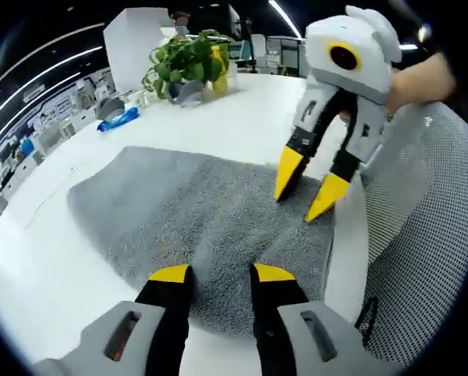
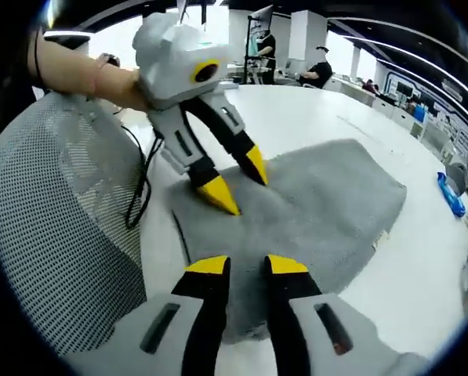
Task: Fold the towel on the table until its edges align and the towel forms a compact rectangular stack.
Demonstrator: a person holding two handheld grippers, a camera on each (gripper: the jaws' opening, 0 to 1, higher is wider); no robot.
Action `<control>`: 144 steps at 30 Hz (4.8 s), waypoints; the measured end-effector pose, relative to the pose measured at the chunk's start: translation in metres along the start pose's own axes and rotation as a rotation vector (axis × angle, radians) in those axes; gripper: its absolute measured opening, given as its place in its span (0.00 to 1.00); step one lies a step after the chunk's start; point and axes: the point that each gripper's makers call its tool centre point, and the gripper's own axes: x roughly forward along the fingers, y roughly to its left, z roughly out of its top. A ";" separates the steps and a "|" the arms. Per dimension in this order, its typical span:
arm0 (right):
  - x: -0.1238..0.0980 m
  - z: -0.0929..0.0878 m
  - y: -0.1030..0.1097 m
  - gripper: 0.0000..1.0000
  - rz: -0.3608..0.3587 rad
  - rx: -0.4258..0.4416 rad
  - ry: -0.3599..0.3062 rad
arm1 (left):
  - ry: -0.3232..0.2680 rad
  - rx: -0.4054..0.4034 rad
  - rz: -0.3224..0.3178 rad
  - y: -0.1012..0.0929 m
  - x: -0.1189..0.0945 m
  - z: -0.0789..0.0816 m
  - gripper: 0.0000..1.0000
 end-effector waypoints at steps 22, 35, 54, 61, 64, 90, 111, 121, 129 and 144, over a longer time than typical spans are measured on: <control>0.003 -0.023 -0.011 0.07 -0.120 -0.314 0.216 | -0.108 -0.198 0.033 0.015 -0.010 0.016 0.28; -0.019 0.017 -0.025 0.03 -0.152 -0.024 -0.018 | -0.117 0.068 -0.245 -0.063 -0.003 0.043 0.49; -0.028 0.064 -0.030 0.18 -0.144 0.171 -0.289 | -0.177 -0.031 -0.136 -0.041 -0.005 0.058 0.07; -0.039 0.044 -0.042 0.24 -0.234 0.054 -0.170 | -0.235 -0.166 -0.116 -0.022 -0.018 0.063 0.07; -0.034 0.038 -0.042 0.29 -0.239 -0.006 -0.124 | -0.217 -0.139 -0.123 -0.027 -0.018 0.063 0.07; -0.014 0.041 -0.005 0.05 -0.187 -0.587 0.063 | -0.080 0.357 -0.191 -0.071 -0.010 0.044 0.10; -0.061 0.015 -0.081 0.03 -0.402 -0.054 -0.045 | -0.079 0.197 -0.096 -0.018 -0.029 0.030 0.18; -0.065 0.012 -0.090 0.03 -0.411 0.107 -0.099 | -0.019 0.279 -0.167 -0.037 -0.028 0.016 0.16; -0.068 0.022 -0.089 0.03 -0.406 0.146 -0.155 | 0.035 0.377 -0.222 -0.063 -0.016 0.008 0.21; -0.099 0.028 -0.108 0.03 -0.456 0.377 -0.323 | -0.126 0.340 0.050 -0.011 -0.034 0.054 0.15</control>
